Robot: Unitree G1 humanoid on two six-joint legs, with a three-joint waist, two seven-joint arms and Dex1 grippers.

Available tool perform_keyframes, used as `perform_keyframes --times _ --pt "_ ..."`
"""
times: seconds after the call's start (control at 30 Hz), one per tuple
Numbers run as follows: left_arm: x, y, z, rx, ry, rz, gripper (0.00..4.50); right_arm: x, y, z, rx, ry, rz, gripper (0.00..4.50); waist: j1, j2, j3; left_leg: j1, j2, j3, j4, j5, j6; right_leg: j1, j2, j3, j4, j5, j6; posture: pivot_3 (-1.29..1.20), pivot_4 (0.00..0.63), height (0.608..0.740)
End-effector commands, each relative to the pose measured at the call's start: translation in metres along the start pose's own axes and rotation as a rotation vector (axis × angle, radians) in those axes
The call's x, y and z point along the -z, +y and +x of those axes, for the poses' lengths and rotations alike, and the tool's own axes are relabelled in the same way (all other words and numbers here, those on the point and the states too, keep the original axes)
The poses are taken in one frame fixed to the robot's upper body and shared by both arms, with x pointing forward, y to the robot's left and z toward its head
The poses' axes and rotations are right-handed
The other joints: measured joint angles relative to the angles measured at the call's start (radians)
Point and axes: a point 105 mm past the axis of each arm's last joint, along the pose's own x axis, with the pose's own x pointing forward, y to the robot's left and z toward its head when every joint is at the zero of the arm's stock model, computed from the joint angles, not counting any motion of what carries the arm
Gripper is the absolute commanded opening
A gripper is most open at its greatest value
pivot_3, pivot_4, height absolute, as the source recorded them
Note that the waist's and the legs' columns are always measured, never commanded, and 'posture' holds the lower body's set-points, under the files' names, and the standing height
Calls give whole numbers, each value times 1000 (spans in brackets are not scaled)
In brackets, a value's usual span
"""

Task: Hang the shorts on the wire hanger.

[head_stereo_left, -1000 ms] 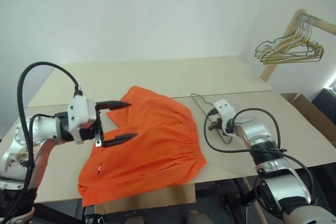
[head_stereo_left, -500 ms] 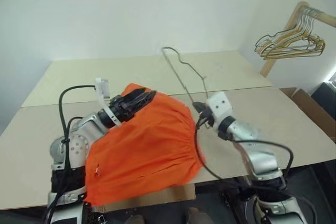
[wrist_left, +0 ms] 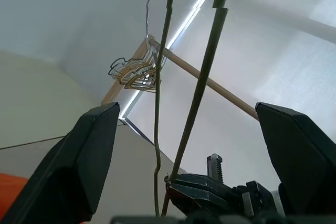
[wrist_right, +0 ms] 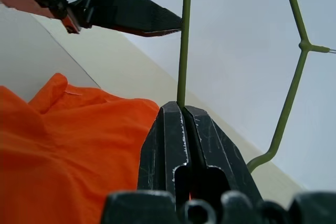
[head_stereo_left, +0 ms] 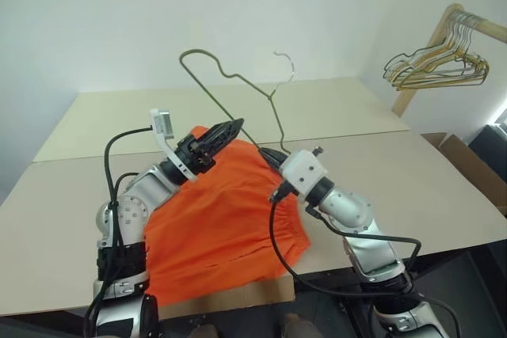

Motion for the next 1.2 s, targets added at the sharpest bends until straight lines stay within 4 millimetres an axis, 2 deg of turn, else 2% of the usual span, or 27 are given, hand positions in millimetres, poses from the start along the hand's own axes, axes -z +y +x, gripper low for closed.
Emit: perform_keyframes --times 0.03,0.13,0.2,0.5,0.53,0.7,0.8,1.03,1.07,1.13,1.17,1.2 --pt "-12 -9 8 28 -46 58 4500 -7 2 -1 -11 -41 -48 26 1 0 0 0 0 0 0 0 0 0 0 0 0 0 0 -11 0 740" --pt "-16 -7 8 18 -81 55 3888 -4 4 0 -11 -34 -54 0 0 0 0 0 0 0 0 0 0 0 0 0 0 0 0 -12 0 740" --pt "-17 -7 7 23 -92 52 3288 -1 5 0 -12 -23 -76 0 0 0 0 0 0 0 0 0 0 0 0 0 0 0 0 -12 0 740" --pt "-12 3 8 -36 -87 31 194 2 -1 3 55 -9 -94 0 0 0 0 0 0 0 0 0 0 0 0 0 0 0 0 -19 0 740" --pt "-11 4 9 -45 -90 23 16 2 -2 4 65 -10 -95 0 0 0 0 0 0 0 0 0 0 0 0 0 0 0 0 -19 0 740" --pt "-10 7 10 -59 -102 23 16 1 1 6 52 -14 -129 0 0 0 0 0 0 0 0 0 0 0 0 0 0 0 0 -21 0 740" --pt "-10 3 11 -44 -89 69 0 0 9 4 -15 -17 -147 766 0 0 0 0 0 0 0 0 0 0 0 0 0 0 0 -20 0 740" --pt "-24 0 12 -31 -95 235 0 -1 4 0 -23 -29 -154 3173 -1 0 0 1 0 0 0 0 0 0 0 0 0 0 0 -19 0 740" --pt "-27 1 11 -28 -100 248 0 -1 2 -2 -23 -30 -112 3515 0 0 0 1 0 0 0 0 0 1 0 0 0 0 0 -19 0 740" --pt "-39 -7 8 37 -112 299 0 3 -4 -12 -72 2 93 4231 0 -1 0 0 0 0 0 0 0 1 0 0 0 0 0 -18 0 740" --pt "-44 -12 6 82 -103 324 0 4 -8 -18 -112 14 208 4476 0 -1 0 0 0 0 0 0 0 1 0 0 0 0 0 -18 0 740" --pt "-47 -15 5 112 -95 341 0 4 -9 -23 -145 19 281 4476 0 -1 0 0 0 0 0 0 0 1 0 0 -1 0 0 -18 0 740"
